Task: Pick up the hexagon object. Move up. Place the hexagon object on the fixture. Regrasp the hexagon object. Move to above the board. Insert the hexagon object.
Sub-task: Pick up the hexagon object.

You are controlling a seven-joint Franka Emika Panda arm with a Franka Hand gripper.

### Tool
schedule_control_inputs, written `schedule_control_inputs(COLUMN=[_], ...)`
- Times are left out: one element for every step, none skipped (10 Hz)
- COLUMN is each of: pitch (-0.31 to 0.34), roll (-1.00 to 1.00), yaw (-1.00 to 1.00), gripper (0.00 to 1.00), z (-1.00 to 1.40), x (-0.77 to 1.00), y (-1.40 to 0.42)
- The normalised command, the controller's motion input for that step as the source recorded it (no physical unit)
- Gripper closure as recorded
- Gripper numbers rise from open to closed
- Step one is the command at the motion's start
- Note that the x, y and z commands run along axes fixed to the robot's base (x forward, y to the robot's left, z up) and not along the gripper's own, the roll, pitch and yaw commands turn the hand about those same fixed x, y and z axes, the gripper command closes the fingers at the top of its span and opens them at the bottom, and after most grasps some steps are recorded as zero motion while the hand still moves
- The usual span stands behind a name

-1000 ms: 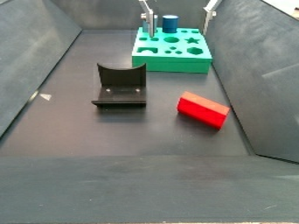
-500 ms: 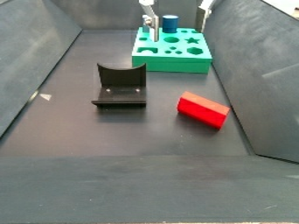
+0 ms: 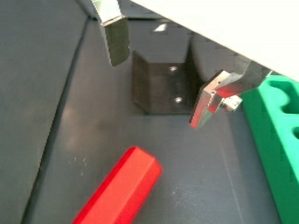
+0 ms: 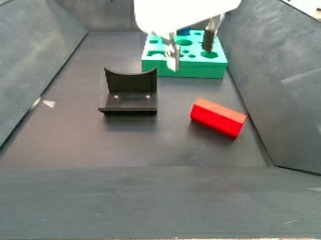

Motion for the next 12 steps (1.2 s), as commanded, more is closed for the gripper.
schedule_control_inputs(pitch=[-0.043,-0.049,-0.043,-0.044,-0.039,-0.016,-0.034,-0.081,-0.109,-0.099,-0.176,-0.213], roll=[-0.02,-0.02,0.0,0.0,0.02,0.05,0.03,0.0,0.0,0.0,-0.03,-0.06], yaw=[0.76,0.71,0.63,0.6,0.55,0.56,0.53,0.57,0.51,0.52,0.38,0.31], gripper=[0.0,0.0,0.0,0.0,0.0,0.0,0.0,0.0,0.0,0.0,0.0,0.0], z=[-0.32,-0.33,-0.36,-0.39,-0.39,-0.32,-0.27,-0.24,-0.21,-0.27,-0.26,-0.28], x=[-0.22,-0.27,-0.36,-0.46,-0.57,-0.57,-0.56,-0.51,-0.43,-0.41,-0.08,0.0], y=[0.47,0.51,0.51,0.4,0.26,0.15,0.06,0.0,0.0,0.0,-0.06,-0.06])
